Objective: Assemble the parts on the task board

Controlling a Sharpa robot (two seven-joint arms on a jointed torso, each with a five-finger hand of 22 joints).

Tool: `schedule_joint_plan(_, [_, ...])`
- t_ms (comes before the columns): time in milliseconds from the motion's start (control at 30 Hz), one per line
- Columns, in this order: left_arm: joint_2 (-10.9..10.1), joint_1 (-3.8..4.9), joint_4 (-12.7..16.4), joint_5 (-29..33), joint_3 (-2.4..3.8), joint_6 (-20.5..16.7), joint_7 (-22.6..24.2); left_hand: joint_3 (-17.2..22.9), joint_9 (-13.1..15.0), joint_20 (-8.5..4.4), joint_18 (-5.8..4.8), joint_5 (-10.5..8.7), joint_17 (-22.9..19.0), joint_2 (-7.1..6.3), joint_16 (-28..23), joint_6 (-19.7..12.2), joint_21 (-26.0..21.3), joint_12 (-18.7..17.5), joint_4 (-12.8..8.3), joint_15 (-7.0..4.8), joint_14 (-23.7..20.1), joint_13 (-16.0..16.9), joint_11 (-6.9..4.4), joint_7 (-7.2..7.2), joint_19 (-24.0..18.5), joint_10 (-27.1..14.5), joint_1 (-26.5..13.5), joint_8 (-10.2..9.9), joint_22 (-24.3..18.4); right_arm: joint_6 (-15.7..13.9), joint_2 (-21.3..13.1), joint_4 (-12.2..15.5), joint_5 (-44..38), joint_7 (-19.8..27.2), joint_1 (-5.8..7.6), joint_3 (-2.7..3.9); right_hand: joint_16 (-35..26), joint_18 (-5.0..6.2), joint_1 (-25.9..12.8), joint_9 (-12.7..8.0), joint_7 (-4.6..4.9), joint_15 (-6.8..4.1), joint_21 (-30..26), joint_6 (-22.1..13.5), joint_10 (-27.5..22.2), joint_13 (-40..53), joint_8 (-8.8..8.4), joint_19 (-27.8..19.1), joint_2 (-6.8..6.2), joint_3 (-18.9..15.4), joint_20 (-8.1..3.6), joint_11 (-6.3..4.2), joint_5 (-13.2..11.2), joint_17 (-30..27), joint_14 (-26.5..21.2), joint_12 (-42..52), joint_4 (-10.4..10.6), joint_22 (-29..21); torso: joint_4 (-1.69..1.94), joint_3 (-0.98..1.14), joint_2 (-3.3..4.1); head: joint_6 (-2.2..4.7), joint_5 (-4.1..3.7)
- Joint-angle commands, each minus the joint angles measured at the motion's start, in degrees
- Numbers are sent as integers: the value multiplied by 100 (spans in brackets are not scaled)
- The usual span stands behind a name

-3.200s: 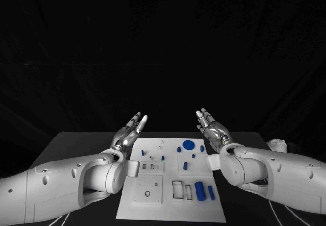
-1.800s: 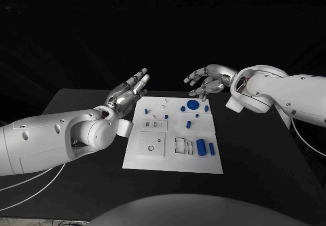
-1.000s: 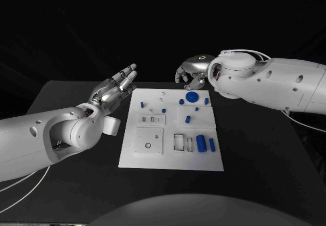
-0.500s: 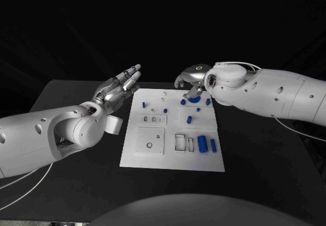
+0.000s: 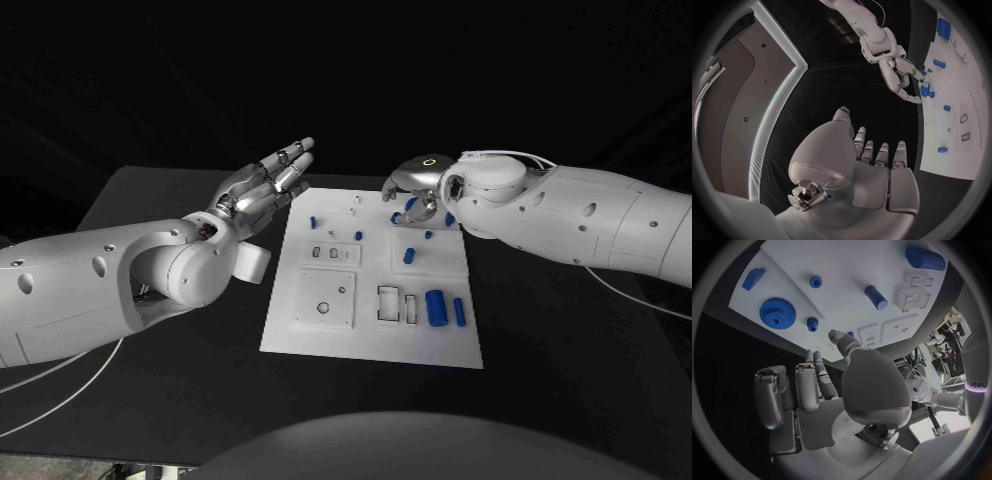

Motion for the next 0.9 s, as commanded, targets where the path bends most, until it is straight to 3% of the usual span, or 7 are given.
schedule_joint_plan(33, [22,4,-7,-76,4,149,23,-35,9,56,91,26,-6,7,-21,59,30,25,-1,63,-4,8,54,12,-3,20,77,27,9,56,20,-40,-48,113,-49,0,-27,-78,37,-6,3,-15,21,63,-23,4,-27,597,9,-46,-47,-1,-2,-13,-38,-35,0,1507,0,-3,-8,1,36])
schedule_joint_plan(267, [26,1,-15,-97,4,171,10,-39,12,84,92,38,-6,18,-21,86,42,26,-1,91,-4,10,79,36,11,28,113,48,16,103,37,-105,-43,107,-110,0,-73,-78,110,-10,-40,-22,21,203,-23,-5,-25,597,49,-65,-53,-16,103,-111,-94,-93,-3,1507,2,-2,-12,1,45])
schedule_joint_plan(467, [23,-4,-24,-107,4,184,-3,-44,14,114,95,52,-6,28,-21,108,60,29,-1,119,-4,12,104,60,33,40,146,67,27,165,56,-156,-44,89,-143,1,-140,-78,232,-52,-265,-12,21,262,-2,-27,-119,597,77,-12,-51,12,606,-238,-174,-194,-63,1507,1,0,-15,1,43])
schedule_joint_plan(633, [25,-8,-26,-110,4,188,-6,-49,14,136,94,64,-6,37,-21,116,62,27,-1,139,-4,11,151,103,35,36,173,80,27,177,58,-185,-46,86,-156,1,-160,-78,315,-73,-249,-6,21,315,16,-41,-167,597,104,70,-43,9,868,-274,-199,-259,-127,1507,-1,-3,-21,1,-33])
schedule_joint_plan(700, [24,-10,-26,-113,4,187,0,-52,16,141,94,68,-6,40,-21,127,64,27,-2,142,-4,11,170,120,37,38,181,87,28,170,64,-212,-47,81,-164,1,-169,-78,338,-78,-286,0,21,348,22,-47,-179,597,118,107,-41,24,947,-289,-210,-285,-150,1507,-3,-4,-22,1,-60])
schedule_joint_plan(900, [21,-11,-27,-116,4,176,-2,-53,16,146,93,79,-6,44,-21,131,66,29,-3,147,-4,12,186,136,39,43,193,93,28,109,95,-295,-53,101,-191,1,-191,-78,360,-92,-321,12,21,342,44,-52,-221,597,136,144,-31,39,900,-335,-236,-312,-175,1507,0,-1,-25,1,-56])
